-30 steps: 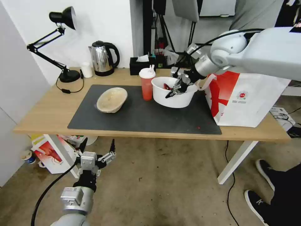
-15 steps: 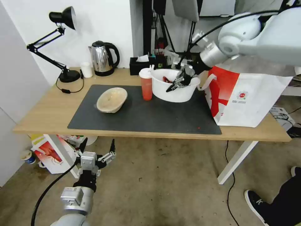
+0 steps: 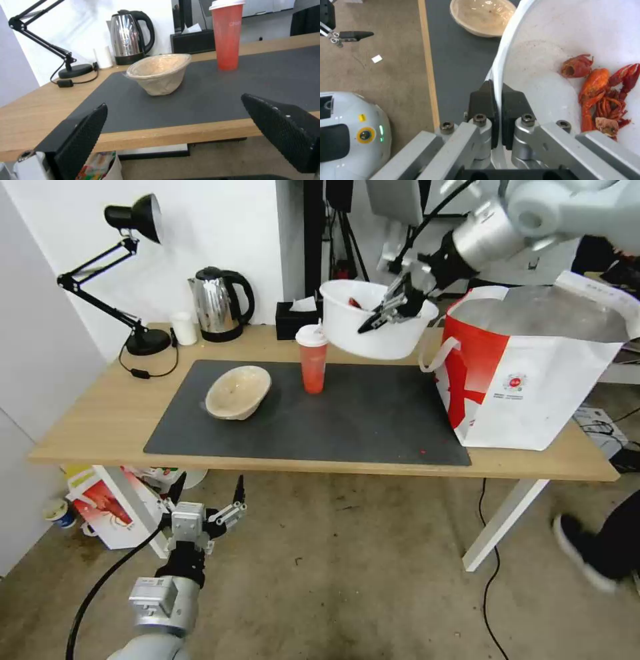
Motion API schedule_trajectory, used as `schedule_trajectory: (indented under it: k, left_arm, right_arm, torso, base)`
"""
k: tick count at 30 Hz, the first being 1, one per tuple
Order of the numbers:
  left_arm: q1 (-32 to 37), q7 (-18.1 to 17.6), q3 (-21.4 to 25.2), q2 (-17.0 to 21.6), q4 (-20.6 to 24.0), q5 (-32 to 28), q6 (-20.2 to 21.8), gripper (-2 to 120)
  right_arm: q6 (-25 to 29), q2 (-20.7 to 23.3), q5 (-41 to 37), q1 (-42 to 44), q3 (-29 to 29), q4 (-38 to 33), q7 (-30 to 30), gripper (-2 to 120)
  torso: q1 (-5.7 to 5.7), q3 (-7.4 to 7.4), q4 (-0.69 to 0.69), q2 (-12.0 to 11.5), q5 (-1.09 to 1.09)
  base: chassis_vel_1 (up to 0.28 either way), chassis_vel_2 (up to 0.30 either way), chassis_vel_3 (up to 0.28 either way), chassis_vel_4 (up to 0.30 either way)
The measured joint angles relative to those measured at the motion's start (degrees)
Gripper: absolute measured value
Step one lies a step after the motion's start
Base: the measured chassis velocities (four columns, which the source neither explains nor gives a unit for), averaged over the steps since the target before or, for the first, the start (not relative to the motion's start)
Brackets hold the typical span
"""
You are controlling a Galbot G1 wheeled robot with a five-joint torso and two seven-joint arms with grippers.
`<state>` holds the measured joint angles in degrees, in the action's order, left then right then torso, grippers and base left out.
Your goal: Pick up the trash from the table and place it into the takeout bag.
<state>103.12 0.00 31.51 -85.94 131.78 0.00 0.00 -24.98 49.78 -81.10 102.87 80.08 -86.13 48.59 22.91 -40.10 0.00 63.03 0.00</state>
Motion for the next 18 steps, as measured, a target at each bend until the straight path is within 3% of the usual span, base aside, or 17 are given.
schedule_trajectory:
  k: [18]
  left_arm:
    - [0.0,0.0,0.0,0.0,0.0,0.0,0.0,100]
  right_arm:
    - [1.51,-1.99,-0.19,-5.89,-2.69,2.63,0.98,0]
  torso:
    - [0.0,0.0,0.0,0.0,0.0]
  base:
    - [0.0,0.0,0.0,0.0]
